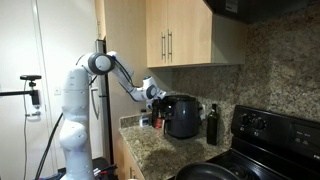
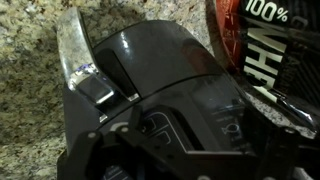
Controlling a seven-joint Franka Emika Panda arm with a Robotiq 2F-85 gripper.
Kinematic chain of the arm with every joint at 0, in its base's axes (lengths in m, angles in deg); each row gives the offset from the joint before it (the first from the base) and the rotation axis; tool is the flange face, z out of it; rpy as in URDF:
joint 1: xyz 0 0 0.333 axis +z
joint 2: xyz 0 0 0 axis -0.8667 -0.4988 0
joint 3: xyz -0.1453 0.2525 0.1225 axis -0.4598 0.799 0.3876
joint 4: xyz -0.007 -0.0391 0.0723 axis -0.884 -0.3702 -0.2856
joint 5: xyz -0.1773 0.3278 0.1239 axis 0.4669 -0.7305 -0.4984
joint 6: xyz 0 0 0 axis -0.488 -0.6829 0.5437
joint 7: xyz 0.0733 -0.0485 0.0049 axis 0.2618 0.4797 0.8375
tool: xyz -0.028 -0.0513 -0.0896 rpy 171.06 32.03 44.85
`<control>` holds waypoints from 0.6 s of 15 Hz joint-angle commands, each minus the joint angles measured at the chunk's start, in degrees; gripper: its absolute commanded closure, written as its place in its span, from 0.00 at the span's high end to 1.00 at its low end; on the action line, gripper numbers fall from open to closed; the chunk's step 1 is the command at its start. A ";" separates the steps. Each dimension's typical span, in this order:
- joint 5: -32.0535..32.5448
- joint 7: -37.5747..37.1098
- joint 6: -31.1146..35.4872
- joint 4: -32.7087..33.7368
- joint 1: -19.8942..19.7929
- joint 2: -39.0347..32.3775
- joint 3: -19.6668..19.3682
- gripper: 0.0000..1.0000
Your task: Turn off the air fryer
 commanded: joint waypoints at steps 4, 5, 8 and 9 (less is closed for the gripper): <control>-1.68 2.56 1.55 0.10 -0.44 -0.89 0.30 1.00; -9.05 7.53 -0.94 -1.76 5.72 1.11 -4.54 1.00; -24.49 17.28 -7.58 -6.65 -0.58 7.05 5.34 1.00; -29.39 20.44 -9.17 -8.34 -0.34 9.70 5.77 1.00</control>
